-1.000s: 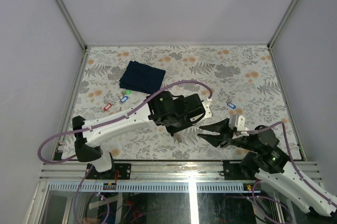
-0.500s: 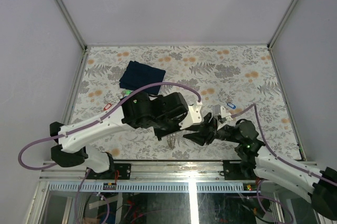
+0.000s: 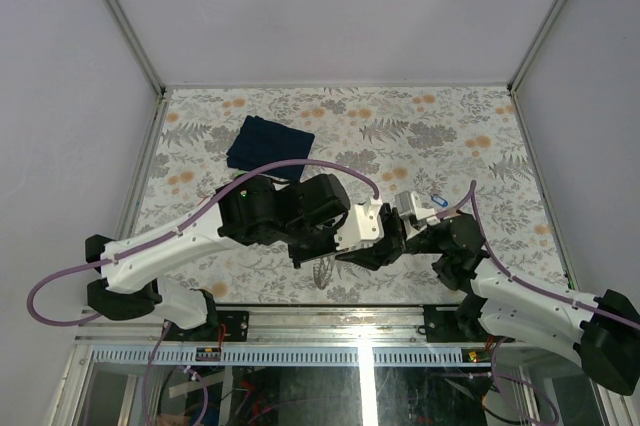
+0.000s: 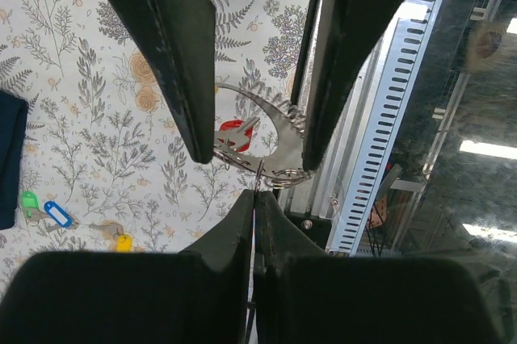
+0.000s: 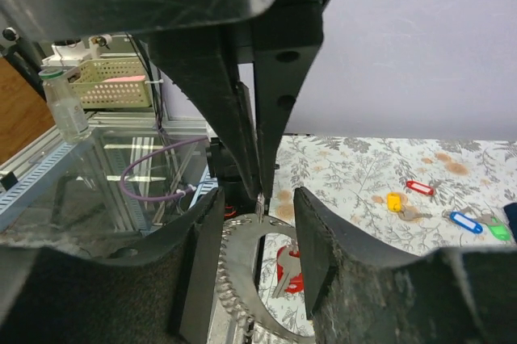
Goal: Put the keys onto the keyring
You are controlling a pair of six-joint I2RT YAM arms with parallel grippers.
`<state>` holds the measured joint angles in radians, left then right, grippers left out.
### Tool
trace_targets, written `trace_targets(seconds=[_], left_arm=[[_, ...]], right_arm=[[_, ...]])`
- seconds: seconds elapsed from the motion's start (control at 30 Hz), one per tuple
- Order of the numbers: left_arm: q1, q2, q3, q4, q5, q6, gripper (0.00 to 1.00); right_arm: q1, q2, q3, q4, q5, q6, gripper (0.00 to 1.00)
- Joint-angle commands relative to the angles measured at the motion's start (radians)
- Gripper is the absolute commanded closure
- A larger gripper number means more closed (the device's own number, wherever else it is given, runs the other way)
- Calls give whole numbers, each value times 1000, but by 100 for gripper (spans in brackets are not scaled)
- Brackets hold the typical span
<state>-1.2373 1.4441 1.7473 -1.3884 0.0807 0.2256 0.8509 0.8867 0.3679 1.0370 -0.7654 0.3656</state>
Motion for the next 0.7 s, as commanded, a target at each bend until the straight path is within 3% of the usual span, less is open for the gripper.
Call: trace_targets(seconds=[0.0,0.57,0.67], left_arm=[[-6,-9,17,26,12,31,100],[-12,8,49,26,24,43,100],[-13,11,51,25,24,42,100]], right_arm=[[27,14,48,23,-31,-49,55],[83,92,53,46,39,-67,69],[86,94,55,44,44,-69,76]])
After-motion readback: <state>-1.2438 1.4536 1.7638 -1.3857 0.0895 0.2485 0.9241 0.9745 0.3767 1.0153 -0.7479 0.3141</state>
